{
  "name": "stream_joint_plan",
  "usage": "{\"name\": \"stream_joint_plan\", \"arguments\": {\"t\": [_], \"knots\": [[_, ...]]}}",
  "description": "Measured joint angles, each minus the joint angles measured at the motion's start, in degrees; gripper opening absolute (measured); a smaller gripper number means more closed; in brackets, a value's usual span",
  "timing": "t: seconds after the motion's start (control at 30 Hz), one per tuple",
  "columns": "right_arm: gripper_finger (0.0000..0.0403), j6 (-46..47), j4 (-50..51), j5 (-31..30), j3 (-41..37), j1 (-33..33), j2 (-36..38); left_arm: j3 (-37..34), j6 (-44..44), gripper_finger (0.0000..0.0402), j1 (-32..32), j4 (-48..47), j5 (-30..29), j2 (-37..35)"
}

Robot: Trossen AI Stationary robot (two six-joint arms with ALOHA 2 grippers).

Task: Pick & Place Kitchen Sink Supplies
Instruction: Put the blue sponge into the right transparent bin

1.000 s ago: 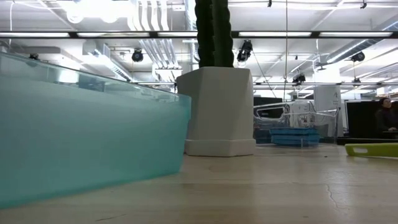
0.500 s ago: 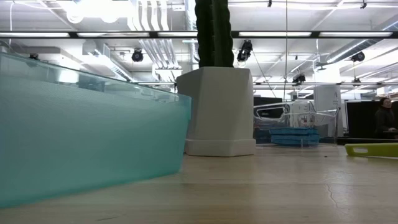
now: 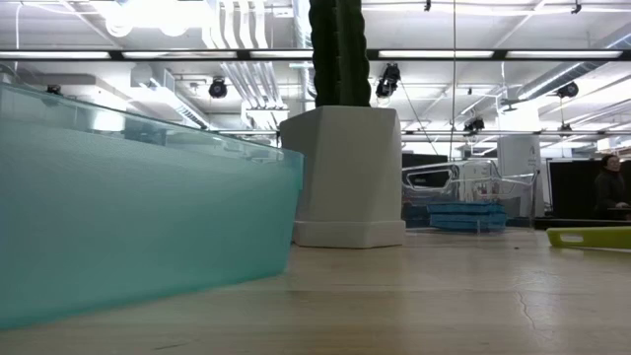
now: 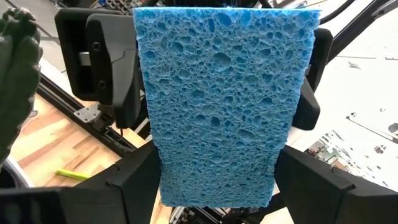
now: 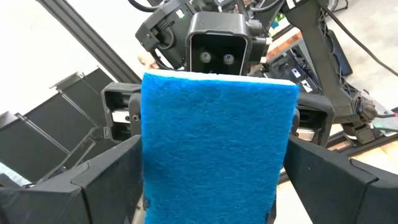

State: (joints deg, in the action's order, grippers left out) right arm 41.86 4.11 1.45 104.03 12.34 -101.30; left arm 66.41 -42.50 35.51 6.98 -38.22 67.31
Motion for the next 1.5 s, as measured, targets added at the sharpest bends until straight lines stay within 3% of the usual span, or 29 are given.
{"name": "stream_joint_plan", "arguments": {"t": [0.43,0.83,1.2,1.5], "knots": [[0.0287,-0.1,-0.1,0.0,0.0,0.0,0.0,0.0,-0.2,0.028,0.0,-0.1,0.0,0.0],[0.0282,-0.8,0.2,0.5,0.8,0.0,0.2,0.0,-0.8,0.0281,0.0,0.4,0.9,0.0],[0.0278,-2.0,0.0,1.4,3.1,0.0,1.6,0.0,-0.7,0.0309,0.1,-0.6,2.3,0.0],[0.0277,-2.9,2.9,6.5,7.7,-0.7,2.6,0.0,-1.4,0.0309,0.1,-2.9,6.0,0.0]]}}
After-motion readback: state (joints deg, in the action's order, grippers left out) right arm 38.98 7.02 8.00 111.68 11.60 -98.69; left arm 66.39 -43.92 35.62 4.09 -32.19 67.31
